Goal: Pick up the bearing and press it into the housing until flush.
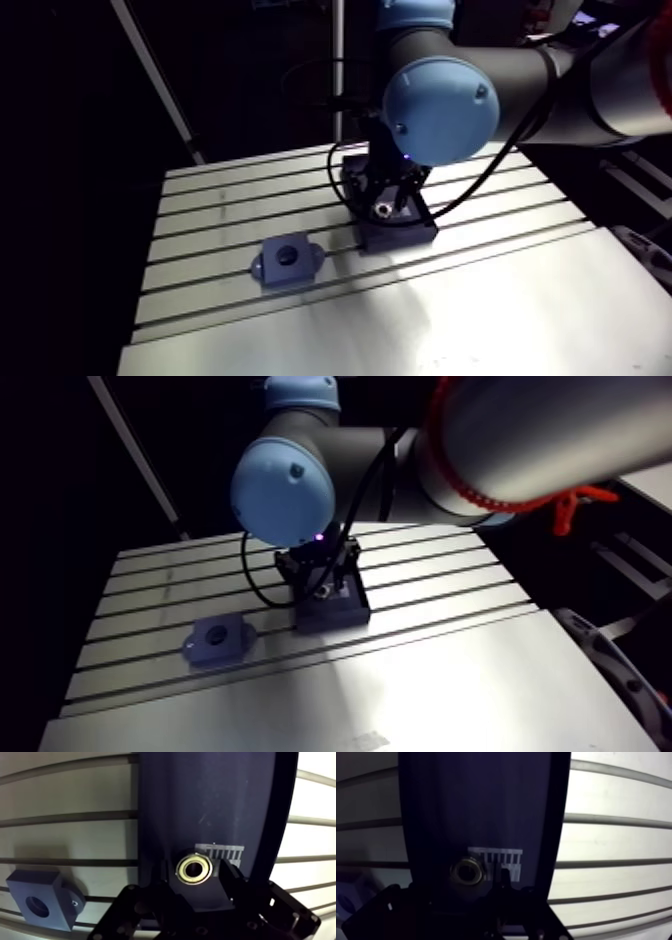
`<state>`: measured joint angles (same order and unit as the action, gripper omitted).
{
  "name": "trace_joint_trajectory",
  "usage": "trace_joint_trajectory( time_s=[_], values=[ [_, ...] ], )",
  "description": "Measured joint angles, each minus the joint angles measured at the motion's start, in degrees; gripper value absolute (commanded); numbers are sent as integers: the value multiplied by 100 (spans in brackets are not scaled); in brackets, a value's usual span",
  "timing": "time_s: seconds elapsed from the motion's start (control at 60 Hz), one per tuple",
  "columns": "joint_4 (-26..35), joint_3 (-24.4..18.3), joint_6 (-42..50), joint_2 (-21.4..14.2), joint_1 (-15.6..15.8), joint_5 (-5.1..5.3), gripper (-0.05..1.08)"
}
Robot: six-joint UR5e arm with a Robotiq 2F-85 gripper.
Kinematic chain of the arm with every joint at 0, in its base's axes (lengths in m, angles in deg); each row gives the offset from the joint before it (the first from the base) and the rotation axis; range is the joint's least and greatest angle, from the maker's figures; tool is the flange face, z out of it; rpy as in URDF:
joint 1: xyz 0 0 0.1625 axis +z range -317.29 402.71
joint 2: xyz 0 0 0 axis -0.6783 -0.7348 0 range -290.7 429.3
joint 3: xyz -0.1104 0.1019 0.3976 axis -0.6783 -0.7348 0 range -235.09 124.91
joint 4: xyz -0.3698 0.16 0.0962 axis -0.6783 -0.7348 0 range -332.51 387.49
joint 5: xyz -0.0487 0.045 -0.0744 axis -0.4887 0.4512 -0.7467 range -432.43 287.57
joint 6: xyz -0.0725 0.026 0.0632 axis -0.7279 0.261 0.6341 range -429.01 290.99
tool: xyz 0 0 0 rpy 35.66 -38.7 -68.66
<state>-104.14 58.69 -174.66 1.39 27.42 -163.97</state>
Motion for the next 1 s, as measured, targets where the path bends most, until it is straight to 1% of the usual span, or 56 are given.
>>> trace_joint_trajectory(
  time_s=[0.517,0.667,0.75,1.0],
  values=[
    [-17,-3,-38,10,0,1,40],
    [-18,-6,-38,10,0,1,41],
    [-17,-7,-39,10,0,1,44],
    [-18,-17,-39,10,0,2,44]
  ],
)
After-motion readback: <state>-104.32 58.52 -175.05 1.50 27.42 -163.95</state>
